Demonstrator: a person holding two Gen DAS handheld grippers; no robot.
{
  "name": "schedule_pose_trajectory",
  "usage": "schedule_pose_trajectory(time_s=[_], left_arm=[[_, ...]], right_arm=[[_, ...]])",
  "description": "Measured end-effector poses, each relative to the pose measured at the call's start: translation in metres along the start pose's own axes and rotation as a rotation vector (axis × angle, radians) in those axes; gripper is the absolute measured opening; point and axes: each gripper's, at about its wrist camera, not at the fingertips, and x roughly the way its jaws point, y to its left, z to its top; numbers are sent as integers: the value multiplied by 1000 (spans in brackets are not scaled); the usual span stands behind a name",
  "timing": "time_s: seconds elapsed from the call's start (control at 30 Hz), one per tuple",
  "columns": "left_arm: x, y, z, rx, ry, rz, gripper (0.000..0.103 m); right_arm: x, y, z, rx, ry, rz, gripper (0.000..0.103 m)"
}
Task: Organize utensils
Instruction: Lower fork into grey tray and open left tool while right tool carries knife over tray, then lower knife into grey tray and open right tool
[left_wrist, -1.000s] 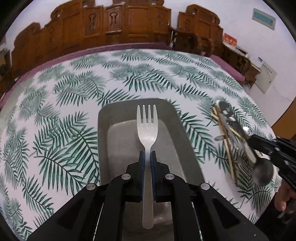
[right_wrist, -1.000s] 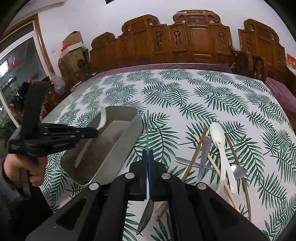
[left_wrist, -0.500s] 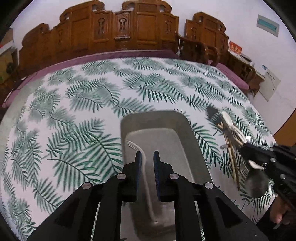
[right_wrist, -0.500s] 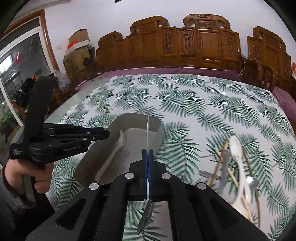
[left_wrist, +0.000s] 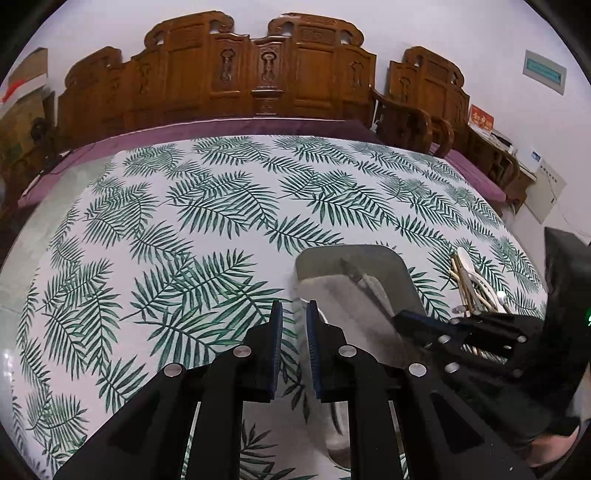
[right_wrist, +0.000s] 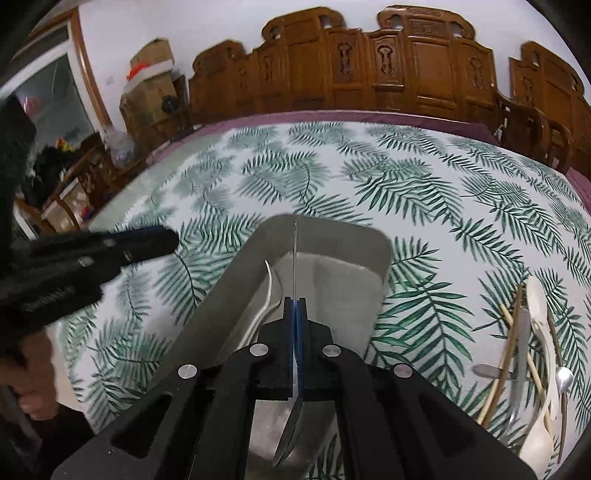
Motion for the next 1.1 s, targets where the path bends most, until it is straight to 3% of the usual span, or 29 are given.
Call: schedule_pose_trajectory(time_s=[0.13, 0.47, 0.63, 0.8, 0.97, 1.1], left_arm=[[0, 1, 0, -2, 0, -2, 12], [1, -5, 0, 6, -1, -10, 12], [-1, -19, 1, 18, -13, -43, 12], [0, -42, 0, 47, -16, -89, 12], [2, -67, -3, 79, -12, -127, 23], [3, -83, -4, 101, -14, -152, 38]], right_arm=[[9, 5, -6, -24, 22, -15, 2], [-11, -6, -6, -7, -29, 31, 4], [-45, -31, -10, -11, -72, 11, 4], [-79, -76, -19, -2, -95, -66, 4], [-97, -117, -27, 17, -107, -149, 4], [-99, -142, -40, 47, -98, -191, 4]])
